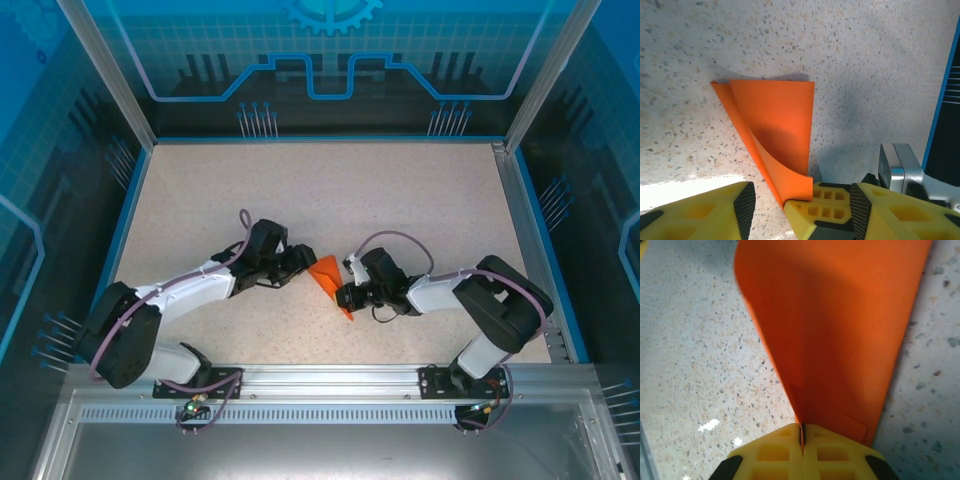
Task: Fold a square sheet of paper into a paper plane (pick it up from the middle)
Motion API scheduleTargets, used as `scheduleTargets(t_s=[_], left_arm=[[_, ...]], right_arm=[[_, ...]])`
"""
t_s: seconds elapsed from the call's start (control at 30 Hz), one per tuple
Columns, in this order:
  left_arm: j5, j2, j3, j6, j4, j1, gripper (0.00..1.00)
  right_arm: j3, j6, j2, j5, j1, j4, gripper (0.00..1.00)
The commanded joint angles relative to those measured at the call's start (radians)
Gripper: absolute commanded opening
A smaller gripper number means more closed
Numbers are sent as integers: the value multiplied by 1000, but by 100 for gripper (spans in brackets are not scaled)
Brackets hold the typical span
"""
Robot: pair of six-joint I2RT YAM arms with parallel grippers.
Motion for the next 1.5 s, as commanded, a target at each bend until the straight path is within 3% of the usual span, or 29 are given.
scheduleTargets(t_s=[0.0, 0.47, 0.83, 1.23, 1.33, 1.47], left_arm=[[69, 29, -14, 16, 48, 4, 55], [265, 152, -7, -5, 267, 0, 53], [261, 274, 14, -3, 344, -24, 54], [230, 317, 25, 32, 302, -27, 54], [226, 315, 28, 40, 293, -27, 54], [230, 321, 34, 45, 287, -27, 54]], right_arm=[[7, 52, 46, -57, -14, 20, 3], [40, 115, 126, -128, -51, -1, 6], [42, 130, 126, -127, -60, -28, 9], [55, 108, -7, -131, -57, -144, 23], [54, 104, -49, -120, -57, -175, 23], [57, 91, -61, -124, -57, -202, 14]])
